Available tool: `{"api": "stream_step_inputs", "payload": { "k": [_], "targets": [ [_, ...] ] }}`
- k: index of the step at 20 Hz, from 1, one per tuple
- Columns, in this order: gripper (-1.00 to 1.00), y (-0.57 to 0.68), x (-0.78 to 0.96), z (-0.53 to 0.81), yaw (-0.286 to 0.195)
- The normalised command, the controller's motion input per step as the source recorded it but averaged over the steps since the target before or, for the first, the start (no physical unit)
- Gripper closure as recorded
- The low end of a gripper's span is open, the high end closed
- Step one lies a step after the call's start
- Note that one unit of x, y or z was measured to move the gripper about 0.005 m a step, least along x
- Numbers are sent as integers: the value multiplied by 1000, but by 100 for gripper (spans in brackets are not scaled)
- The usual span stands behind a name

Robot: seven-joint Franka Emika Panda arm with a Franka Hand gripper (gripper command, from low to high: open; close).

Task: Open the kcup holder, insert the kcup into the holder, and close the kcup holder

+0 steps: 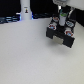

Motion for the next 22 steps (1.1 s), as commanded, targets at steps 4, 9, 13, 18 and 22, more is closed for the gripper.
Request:
{"api": "stream_step_inputs", "payload": {
  "k": [4, 9, 13, 18, 22],
  "targets": [
    [100, 173, 86, -148, 32],
    [100, 100, 135, 201, -3],
    [100, 65, 271, 458, -42],
    [100, 36, 16, -168, 44],
    [100, 6, -66, -270, 48]
  ]
}}
